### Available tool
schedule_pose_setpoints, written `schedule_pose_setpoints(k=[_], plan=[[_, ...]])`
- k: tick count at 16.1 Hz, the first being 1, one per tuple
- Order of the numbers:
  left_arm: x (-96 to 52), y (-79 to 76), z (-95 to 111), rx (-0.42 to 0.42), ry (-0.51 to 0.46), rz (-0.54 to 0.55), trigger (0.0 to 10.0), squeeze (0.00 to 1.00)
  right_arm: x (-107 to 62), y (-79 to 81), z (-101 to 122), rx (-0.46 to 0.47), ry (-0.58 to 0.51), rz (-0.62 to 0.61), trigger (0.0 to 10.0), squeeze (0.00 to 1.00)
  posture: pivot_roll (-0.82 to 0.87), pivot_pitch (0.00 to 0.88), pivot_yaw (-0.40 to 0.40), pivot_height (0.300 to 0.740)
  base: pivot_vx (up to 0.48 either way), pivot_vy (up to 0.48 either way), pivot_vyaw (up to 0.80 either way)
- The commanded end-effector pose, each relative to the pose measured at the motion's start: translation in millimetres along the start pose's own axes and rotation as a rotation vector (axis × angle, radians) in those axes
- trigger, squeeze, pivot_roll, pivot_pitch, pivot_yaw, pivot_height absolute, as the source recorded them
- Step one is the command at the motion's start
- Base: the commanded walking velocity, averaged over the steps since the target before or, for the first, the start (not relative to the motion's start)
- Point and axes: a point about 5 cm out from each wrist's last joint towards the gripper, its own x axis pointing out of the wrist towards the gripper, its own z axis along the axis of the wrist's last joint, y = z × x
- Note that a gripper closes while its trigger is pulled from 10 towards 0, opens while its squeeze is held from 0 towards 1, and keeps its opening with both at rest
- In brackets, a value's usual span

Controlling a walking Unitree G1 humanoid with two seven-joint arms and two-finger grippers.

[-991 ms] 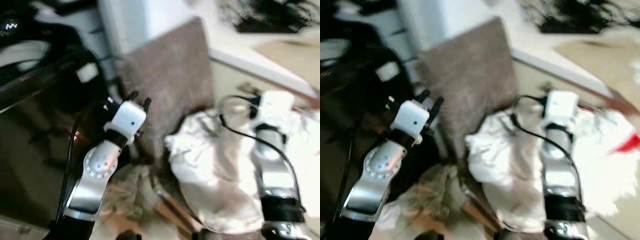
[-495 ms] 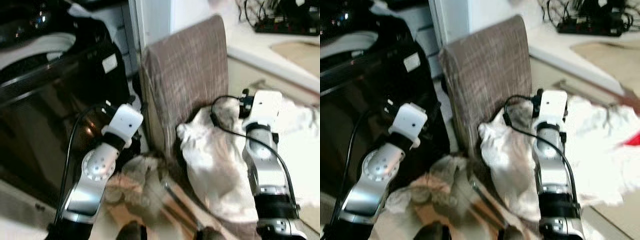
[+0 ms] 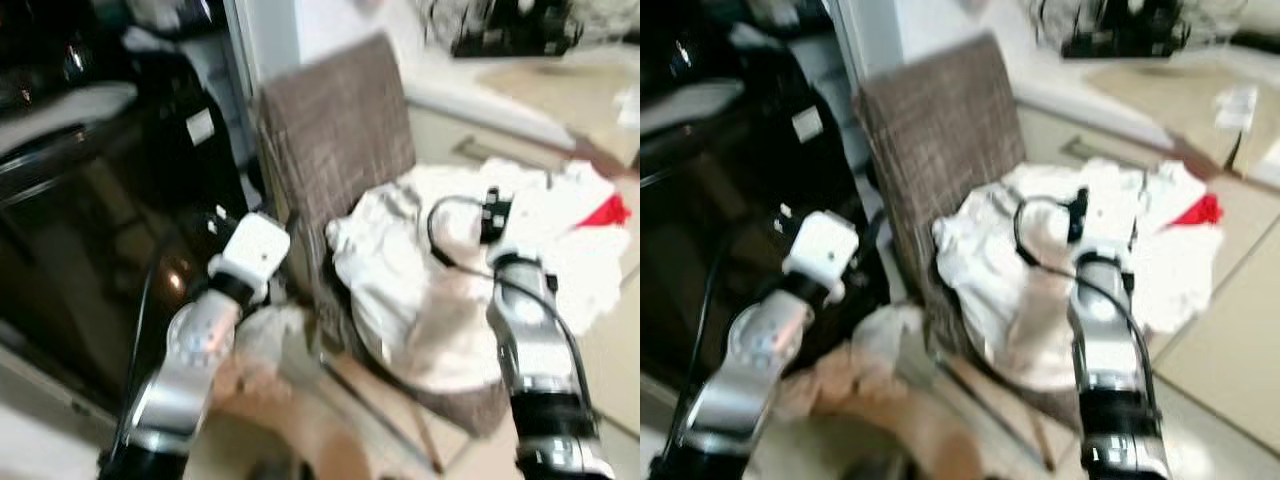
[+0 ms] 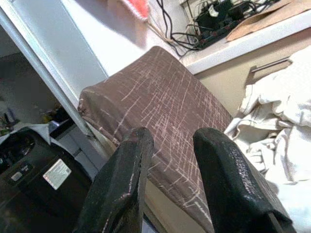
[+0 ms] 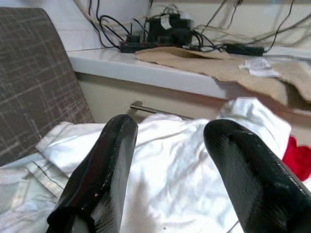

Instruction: Clothes washing

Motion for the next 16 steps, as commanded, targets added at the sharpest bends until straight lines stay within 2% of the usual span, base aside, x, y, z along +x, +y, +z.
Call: schedule_pose_setpoints(k=[1,6,12,16], plan=[[-1.4,2.6,-2,0.019,0.011,0.004,10.0,0.00,0.3,4.7,0,-0.010,0.003,0.014,10.0,0.00,-0.03,0.029,0.050,0.715,0.000,0.000,-0.64],[-0.5,1.3,-4,0.001,0.017,0.013,10.0,0.00,4.5,7.8,9,0.040,-0.033,0.045,10.0,0.00,-0.04,0.027,0.042,0.740,0.000,0.000,0.00],[1.7,1.7,-3,0.013,0.015,0.021,10.0,0.00,11.7,9.5,8,0.080,-0.011,0.048,10.0,0.00,-0.03,0.026,0.032,0.740,0.000,0.000,0.00],[2.4,2.8,-3,0.018,0.015,0.036,10.0,0.00,22.6,7.6,15,0.094,-0.032,0.054,10.0,0.00,-0.02,0.018,0.031,0.740,0.000,0.000,0.00]])
